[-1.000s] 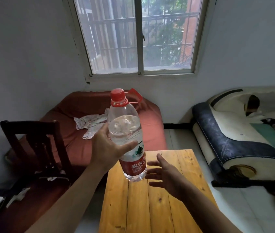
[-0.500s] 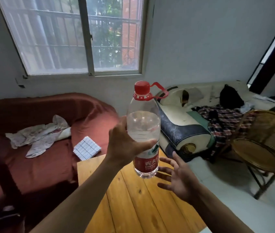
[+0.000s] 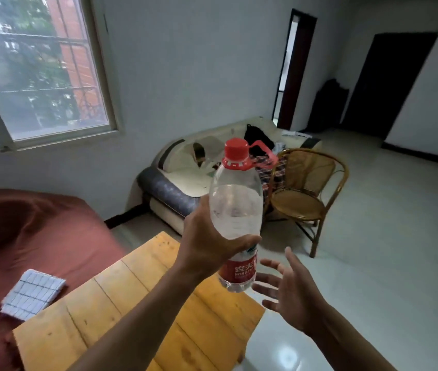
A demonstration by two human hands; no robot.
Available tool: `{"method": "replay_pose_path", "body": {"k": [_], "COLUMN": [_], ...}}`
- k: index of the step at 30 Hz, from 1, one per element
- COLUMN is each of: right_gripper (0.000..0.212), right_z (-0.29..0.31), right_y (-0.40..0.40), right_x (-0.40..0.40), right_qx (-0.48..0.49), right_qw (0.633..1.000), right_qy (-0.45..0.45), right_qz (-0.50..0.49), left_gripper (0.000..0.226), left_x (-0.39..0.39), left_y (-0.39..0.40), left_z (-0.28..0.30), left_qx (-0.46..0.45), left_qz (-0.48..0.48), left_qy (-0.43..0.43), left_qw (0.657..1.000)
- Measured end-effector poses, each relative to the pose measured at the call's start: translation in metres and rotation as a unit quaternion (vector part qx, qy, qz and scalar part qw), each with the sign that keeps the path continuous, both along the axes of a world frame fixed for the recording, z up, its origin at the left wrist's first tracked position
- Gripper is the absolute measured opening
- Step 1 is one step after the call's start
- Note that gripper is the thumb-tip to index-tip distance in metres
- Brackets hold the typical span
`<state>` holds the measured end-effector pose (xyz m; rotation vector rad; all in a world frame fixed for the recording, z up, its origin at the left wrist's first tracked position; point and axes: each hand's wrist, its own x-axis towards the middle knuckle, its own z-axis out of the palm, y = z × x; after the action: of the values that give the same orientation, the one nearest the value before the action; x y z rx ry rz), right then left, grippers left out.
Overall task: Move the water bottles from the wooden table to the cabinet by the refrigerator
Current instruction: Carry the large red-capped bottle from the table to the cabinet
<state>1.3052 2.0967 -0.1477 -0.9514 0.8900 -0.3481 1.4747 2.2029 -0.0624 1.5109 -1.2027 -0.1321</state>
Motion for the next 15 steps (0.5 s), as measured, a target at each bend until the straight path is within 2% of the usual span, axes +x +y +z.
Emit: {"method": "replay_pose_path", "body": {"k": [5,12,15], "right_gripper": [0.073,0.066,0.066], "right_z": [-0.007,-0.015,-0.015], "right_y": [-0.039,-0.067,-0.072], "right_x": [-0.074,-0.158,-0.192], "right_qx": [0.024,0.052,0.049], "right_qw": [0.999,0.991,0.984], "right_qy": [-0.013,-0.025,-0.037], "right_qz": [-0.044,-0.119,-0.167], "left_gripper": [0.091,0.074,0.075], "left_x": [-0.063,-0.140,-0.168], "left_y": [-0.062,-0.121,-0.143], "left_z": [0.000,0.001,0.005], "left_qx": [0.044,0.054,0.055], "left_qz": [-0.029,-0.093,-0.127], "left_qy": [-0.034,-0.030,-0.035], "left_qw": [0.998,0.994,0.990]}}
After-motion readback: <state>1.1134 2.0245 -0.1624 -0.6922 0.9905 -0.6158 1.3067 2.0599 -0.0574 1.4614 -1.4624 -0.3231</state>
